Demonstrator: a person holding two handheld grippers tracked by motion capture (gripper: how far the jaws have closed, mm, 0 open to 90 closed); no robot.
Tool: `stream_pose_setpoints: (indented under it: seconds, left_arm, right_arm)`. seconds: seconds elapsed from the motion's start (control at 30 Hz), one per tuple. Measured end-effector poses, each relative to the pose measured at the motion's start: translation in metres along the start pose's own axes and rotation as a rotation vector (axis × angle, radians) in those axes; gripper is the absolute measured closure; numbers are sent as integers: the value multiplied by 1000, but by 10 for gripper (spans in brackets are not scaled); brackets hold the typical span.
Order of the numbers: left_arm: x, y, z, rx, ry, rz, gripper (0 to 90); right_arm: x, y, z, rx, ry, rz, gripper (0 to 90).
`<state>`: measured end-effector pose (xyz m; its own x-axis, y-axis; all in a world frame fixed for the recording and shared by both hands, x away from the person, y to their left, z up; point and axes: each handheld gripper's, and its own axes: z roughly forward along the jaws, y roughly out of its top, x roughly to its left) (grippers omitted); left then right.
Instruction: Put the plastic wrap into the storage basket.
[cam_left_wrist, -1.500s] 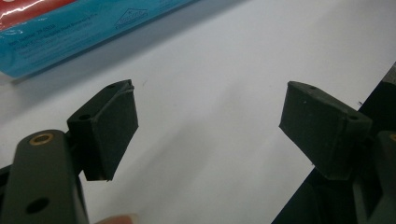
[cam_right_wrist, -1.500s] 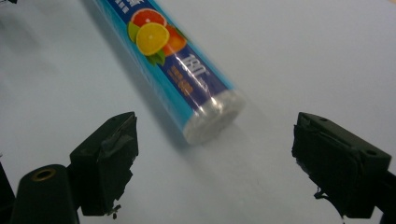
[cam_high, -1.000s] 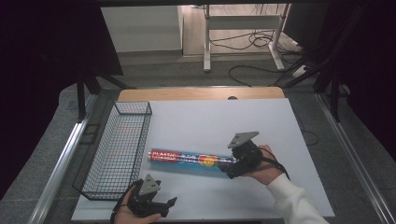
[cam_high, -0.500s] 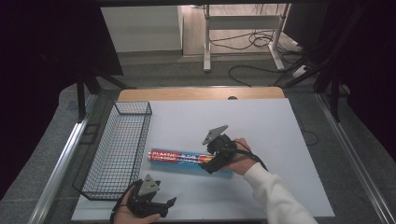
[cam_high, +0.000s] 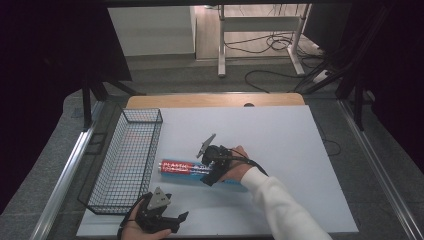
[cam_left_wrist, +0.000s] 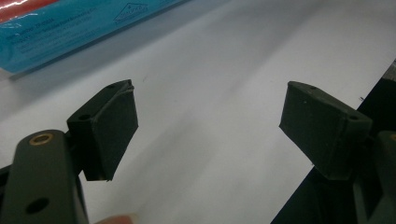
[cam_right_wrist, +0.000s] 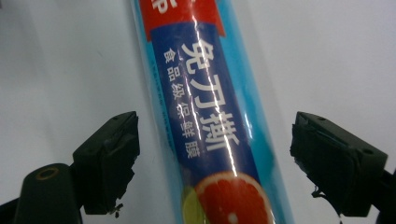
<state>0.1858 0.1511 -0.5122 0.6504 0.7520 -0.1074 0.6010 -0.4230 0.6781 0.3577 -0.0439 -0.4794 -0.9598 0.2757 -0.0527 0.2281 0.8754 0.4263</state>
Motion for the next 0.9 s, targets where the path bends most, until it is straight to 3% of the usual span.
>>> stream_pose_setpoints:
  seconds: [0.03, 0.2, 0.57, 0.9]
  left_arm:
    - [0, 0, 0, 2, -1, 3, 190]
    - [-2, 1, 1, 2, -4, 11, 190]
    - [-1, 0, 1, 3, -9, 9, 190]
    - [0, 0, 0, 1, -8, 7, 190]
  right_arm:
    - [0, 1, 7, 30, 13, -3, 177]
    - [1, 3, 16, 66, 25, -23, 202]
    - [-5, 5, 32, 154, 3, -58, 249]
    - [-5, 6, 31, 166, -7, -90, 294]
